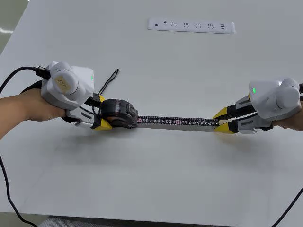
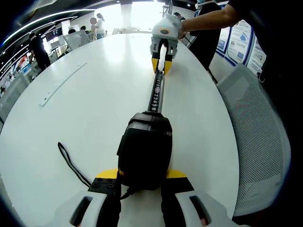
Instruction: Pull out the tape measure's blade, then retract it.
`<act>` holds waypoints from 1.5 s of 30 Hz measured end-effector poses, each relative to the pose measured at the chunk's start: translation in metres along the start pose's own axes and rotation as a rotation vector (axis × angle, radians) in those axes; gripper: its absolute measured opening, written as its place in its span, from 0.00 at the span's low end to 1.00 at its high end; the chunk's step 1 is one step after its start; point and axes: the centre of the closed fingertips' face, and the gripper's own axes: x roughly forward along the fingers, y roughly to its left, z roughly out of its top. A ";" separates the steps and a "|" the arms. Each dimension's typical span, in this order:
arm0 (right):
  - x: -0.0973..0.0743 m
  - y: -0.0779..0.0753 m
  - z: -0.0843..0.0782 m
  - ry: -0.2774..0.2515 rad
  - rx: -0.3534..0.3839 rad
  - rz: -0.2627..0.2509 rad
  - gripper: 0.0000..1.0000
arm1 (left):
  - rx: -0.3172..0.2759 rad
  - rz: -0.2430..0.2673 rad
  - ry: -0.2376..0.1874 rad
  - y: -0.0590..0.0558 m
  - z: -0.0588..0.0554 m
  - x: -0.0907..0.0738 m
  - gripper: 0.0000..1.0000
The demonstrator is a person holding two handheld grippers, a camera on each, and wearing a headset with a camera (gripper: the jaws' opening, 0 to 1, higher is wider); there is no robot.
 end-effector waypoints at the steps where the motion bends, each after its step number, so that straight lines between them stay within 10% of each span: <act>1: -0.001 0.000 0.000 0.000 0.001 0.000 0.12 | 0.000 0.000 0.000 0.000 0.000 0.000 0.29; 45: -0.015 -0.001 -0.023 0.122 -0.062 -0.034 0.15 | -0.002 0.000 0.048 -0.001 0.001 0.002 0.30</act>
